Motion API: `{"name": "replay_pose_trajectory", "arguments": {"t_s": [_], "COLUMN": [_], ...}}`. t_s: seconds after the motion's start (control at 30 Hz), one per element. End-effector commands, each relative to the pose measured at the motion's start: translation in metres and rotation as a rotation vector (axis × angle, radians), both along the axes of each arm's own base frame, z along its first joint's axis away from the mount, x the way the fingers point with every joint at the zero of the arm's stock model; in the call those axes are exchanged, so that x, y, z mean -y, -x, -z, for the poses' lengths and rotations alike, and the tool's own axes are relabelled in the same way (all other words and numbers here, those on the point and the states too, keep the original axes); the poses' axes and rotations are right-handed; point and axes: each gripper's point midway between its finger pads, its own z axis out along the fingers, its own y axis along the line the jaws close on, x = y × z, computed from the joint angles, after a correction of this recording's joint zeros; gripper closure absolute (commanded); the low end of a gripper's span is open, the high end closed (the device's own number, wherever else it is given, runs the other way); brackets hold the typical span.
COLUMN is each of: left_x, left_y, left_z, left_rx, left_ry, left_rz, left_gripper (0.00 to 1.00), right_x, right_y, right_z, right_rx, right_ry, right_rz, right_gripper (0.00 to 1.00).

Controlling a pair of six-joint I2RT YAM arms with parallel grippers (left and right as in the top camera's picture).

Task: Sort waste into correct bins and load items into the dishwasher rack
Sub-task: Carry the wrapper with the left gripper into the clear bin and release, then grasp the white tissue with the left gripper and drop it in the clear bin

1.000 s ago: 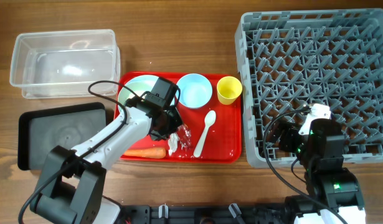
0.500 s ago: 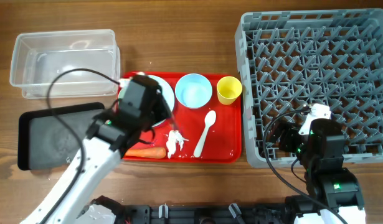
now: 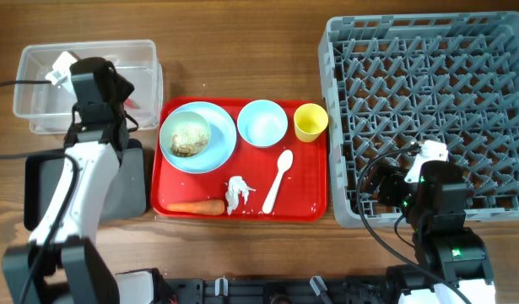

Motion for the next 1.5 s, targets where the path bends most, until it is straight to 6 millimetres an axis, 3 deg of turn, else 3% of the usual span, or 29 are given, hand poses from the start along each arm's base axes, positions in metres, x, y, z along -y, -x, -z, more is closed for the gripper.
{"name": "replay_pose_trajectory", "arguments": {"t_s": [0.0,0.03,0.1,0.13,0.17,0.2,0.37,0.47,0.63,0.77,0.8,0.9,0.97,1.1,1.2,1.27,1.33,1.47], "left_x": [0.004,0.013,0.044,0.068,0.119,0.145,0.226,0.247,0.266,0.264,0.263,0.266,0.268,0.254,0.204,0.147,0.104,0.04], "left_y": [-0.008,-0.009,-0.001,0.011,0.039,0.058,0.15,0.181,0.194,0.2,0.201,0.197,0.19,0.148,0.109,0.078,0.051,0.008], "left_z": [0.011,0.01,0.012,0.016,0.028,0.038,0.083,0.098,0.124,0.156,0.161,0.162,0.151,0.089,0.036,0.0,-0.019,-0.011], "left_rx": [-0.014,-0.015,-0.053,-0.1,-0.21,-0.292,-0.689,-0.81,-0.897,-1.0,-1.016,-1.003,-0.968,-0.792,-0.602,-0.43,-0.299,-0.193], "left_ry": [0.013,0.033,0.117,0.183,0.313,0.364,0.327,0.204,0.097,0.09,0.09,0.091,0.095,0.094,0.064,0.025,0.036,0.048], "left_rz": [0.038,0.088,0.226,0.311,0.477,0.546,0.809,0.882,0.939,0.92,0.916,0.919,0.922,0.9,0.738,0.554,0.425,0.259], "left_gripper": [0.49,0.48,0.57,0.6,0.6,0.58,0.48,0.41,0.39,0.4,0.46,0.96,0.96,0.96,0.96,0.96,0.94,0.93], "right_x": [-0.001,-0.001,-0.001,-0.001,-0.001,-0.001,-0.002,-0.002,-0.002,-0.002,-0.002,-0.002,-0.002,-0.002,-0.002,-0.002,-0.002,-0.002], "right_y": [-0.003,-0.003,-0.003,-0.003,-0.003,-0.003,-0.003,-0.003,-0.003,-0.003,-0.003,-0.003,-0.002,-0.002,-0.002,-0.002,-0.002,-0.002], "right_z": [-0.009,-0.009,-0.009,-0.009,-0.009,-0.009,-0.009,-0.009,-0.009,-0.009,-0.009,-0.009,-0.009,-0.008,-0.008,-0.008,-0.008,-0.008], "right_rx": [0.022,0.022,0.022,0.022,0.022,0.022,0.022,0.021,0.021,0.02,0.02,0.02,0.02,0.018,0.018,0.018,0.018,0.018], "right_ry": [-0.019,-0.018,-0.018,-0.018,-0.018,-0.018,-0.023,-0.024,-0.023,-0.023,-0.023,-0.023,-0.023,-0.023,-0.023,-0.024,-0.023,-0.023], "right_rz": [0.006,0.006,0.006,0.006,0.006,0.006,0.001,0.0,0.0,0.0,0.0,0.0,0.0,0.0,0.0,0.001,0.0,0.0], "right_gripper": [0.0,0.0,0.0,0.0,0.0,0.0,0.0,0.0,0.0,0.0,0.0,0.0,0.0,0.0,0.0,0.0,0.01,0.0]}}
